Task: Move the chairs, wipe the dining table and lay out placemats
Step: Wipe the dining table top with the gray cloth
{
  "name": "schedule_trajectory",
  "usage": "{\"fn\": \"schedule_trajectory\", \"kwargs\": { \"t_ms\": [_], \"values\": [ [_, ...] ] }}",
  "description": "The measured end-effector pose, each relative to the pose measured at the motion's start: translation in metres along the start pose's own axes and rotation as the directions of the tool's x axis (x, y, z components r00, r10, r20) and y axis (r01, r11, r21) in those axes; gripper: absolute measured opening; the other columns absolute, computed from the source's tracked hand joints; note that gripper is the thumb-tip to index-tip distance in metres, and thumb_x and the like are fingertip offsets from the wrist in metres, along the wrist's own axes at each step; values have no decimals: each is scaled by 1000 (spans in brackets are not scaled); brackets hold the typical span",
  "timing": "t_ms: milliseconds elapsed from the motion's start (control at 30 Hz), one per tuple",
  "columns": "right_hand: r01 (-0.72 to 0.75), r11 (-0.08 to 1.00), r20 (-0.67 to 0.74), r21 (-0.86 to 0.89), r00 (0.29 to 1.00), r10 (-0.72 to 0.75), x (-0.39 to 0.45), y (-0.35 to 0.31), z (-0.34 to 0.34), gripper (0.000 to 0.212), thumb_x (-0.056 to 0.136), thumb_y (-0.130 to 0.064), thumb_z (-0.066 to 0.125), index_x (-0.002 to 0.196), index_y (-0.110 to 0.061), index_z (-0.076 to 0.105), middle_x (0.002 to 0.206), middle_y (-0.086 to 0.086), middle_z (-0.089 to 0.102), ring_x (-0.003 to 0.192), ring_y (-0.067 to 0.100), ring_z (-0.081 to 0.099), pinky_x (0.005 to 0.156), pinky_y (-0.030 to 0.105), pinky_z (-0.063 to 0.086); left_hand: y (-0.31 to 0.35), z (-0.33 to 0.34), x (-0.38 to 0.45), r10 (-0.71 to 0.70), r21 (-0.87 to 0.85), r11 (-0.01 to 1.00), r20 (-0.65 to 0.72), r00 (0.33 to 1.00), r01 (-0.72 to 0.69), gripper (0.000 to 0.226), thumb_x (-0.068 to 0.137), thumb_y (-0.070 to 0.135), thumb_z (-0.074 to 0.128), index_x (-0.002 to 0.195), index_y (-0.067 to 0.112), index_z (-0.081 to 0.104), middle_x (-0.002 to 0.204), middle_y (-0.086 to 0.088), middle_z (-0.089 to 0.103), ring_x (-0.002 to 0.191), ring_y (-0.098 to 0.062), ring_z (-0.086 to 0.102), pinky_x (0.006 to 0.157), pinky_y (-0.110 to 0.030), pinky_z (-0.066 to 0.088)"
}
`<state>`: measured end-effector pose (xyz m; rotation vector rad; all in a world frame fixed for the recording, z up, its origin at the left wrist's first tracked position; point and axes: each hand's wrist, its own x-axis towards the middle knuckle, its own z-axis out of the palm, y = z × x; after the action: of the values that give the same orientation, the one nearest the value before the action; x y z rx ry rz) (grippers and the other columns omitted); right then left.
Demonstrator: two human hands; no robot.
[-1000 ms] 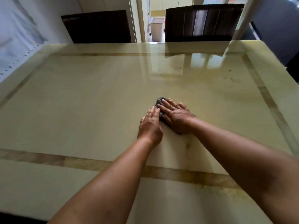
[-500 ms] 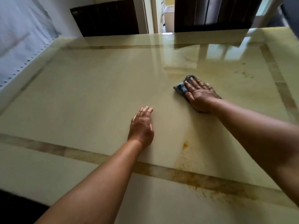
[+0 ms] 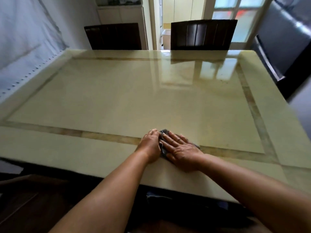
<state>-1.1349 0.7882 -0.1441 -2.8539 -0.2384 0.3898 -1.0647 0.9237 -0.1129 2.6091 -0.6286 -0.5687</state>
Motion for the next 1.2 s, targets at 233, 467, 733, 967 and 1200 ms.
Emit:
{"fn": "schedule_trajectory", "kwargs": {
  "t_ms": [233,467,733,967,1200],
  "values": [
    [43,999,128,-30,991,-38,-44,-18,7,59,97,-48,20,147,-35,-8,150,-14,-24,135,8,-28,113,33,-13,13,-1,-62,-44,61,997,81,996,40,38,87,15,46,124,13,53,134,-12,50,127,-27,43,109,-34,34],
    [-14,1000,149,-10,989,15,-22,-67,11,63,97,-50,21,148,-29,-9,155,-6,-23,140,17,-26,114,43,-12,4,-8,-78,-118,16,993,27,993,118,40,89,13,45,128,11,52,139,-14,47,128,-29,43,108,-33,35],
    [58,996,156,-62,987,-48,-66,-3,15,62,97,-47,21,148,-28,-10,152,-10,-24,131,7,-32,110,32,-15,35,19,-74,32,8,999,133,991,-33,41,87,13,47,128,10,51,134,-15,42,127,-30,38,110,-32,31],
    [-35,999,61,-31,997,37,-60,55,-7,60,98,-47,21,149,-28,-5,154,-11,-19,137,4,-25,114,29,-11,73,42,-23,71,-91,994,66,995,-64,47,87,12,42,135,12,41,141,-14,31,130,-30,28,110,-26,20],
    [-114,993,0,16,993,114,4,160,-48,59,98,-49,19,148,-32,-6,156,-12,-15,139,1,-18,115,30,-8,128,52,88,67,-118,990,-101,993,-79,57,90,8,40,144,12,26,152,-10,24,137,-27,22,112,-25,10]
  ]
}}
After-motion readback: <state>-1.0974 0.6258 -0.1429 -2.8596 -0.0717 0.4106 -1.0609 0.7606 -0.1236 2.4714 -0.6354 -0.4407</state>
